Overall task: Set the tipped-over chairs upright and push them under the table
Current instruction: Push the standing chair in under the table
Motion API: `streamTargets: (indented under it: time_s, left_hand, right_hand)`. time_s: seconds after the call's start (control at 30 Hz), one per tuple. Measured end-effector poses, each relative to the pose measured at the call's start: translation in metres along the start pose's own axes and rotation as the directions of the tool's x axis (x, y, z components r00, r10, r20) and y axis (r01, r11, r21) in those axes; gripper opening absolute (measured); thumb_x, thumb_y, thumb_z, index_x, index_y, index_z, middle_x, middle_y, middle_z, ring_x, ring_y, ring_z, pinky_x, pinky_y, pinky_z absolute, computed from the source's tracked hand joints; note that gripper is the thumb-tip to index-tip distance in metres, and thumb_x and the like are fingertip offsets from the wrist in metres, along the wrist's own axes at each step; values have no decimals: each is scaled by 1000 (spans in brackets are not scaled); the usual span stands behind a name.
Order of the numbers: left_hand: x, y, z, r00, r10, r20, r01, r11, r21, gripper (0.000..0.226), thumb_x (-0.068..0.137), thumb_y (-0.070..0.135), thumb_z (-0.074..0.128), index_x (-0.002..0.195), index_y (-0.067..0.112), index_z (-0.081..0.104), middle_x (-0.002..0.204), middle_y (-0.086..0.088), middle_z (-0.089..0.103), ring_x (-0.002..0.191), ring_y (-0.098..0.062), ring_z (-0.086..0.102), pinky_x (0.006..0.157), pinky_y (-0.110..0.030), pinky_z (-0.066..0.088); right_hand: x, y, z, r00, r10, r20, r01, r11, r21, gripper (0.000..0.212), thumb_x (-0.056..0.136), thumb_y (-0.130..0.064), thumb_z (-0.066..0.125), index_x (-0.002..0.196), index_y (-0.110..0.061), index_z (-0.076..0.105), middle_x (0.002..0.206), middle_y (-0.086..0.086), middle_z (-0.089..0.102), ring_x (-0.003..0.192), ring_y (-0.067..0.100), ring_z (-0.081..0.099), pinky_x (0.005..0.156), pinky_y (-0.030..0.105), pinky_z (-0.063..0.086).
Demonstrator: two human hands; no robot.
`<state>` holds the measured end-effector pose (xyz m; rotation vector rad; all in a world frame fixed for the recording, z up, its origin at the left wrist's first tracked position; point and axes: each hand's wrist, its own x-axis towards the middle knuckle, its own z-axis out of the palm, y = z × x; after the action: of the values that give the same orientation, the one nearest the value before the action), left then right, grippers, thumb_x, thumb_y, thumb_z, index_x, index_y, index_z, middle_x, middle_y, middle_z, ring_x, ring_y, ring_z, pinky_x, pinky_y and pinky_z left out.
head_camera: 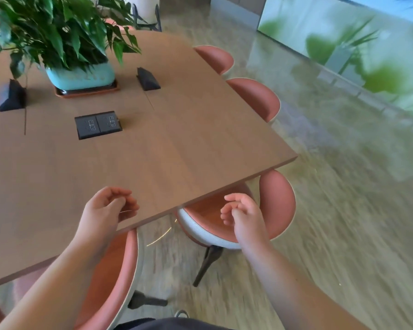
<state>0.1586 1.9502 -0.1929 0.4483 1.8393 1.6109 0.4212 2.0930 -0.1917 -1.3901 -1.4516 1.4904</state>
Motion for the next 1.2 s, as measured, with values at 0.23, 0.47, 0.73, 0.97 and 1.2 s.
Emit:
streamTargets:
  time_s: [0.23, 0.47, 0.73, 0.97, 1.2]
  left_hand:
    - [6, -13, 7, 995, -96, 23, 95, 995, 35, 26, 104, -4, 46, 100, 8, 68, 72, 2, 77, 69, -14, 76, 61, -22, 61]
    - [27, -30, 1, 982, -187, -28, 188, 980, 59, 29, 104, -7, 45, 96, 9, 69, 77, -7, 73, 74, -23, 72, 83, -44, 60]
    - [53, -47, 31, 956, -293, -6, 290, 943, 161, 27, 103, -6, 45, 101, 7, 68, 76, -4, 75, 68, -15, 75, 74, -36, 64]
    - [63, -93, 103, 937, -339, -82, 349, 921, 175, 26, 100, -5, 49, 102, 10, 70, 76, -3, 79, 74, -19, 76, 76, -40, 64]
    - [70, -162, 195, 821, -504, -269, 565, 785, 254, 32, 97, 9, 60, 128, 15, 62, 127, -10, 72, 105, -29, 69, 94, -49, 58]
  right_hand:
    - [21, 30, -16, 997, 65, -28, -65, 998, -6, 46, 85, 10, 34, 99, -18, 68, 69, -5, 71, 63, 12, 66, 61, 24, 54]
    - [53, 44, -8, 991, 131, -42, -133, 989, -71, 46, 85, 10, 35, 98, -20, 68, 69, -5, 71, 66, 15, 67, 64, 29, 55]
    - [95, 48, -33, 984, 140, -107, -151, 983, -103, 44, 88, 9, 37, 100, -20, 69, 71, -7, 73, 65, 9, 69, 65, 26, 57]
    - [178, 75, -90, 983, 162, -81, -175, 967, -186, 45, 88, 7, 36, 103, -21, 68, 78, -2, 71, 67, 6, 69, 66, 23, 56]
    - [295, 117, -163, 975, 222, -15, -215, 924, -317, 42, 87, 5, 39, 94, -27, 64, 87, -2, 68, 77, 8, 68, 78, 31, 57]
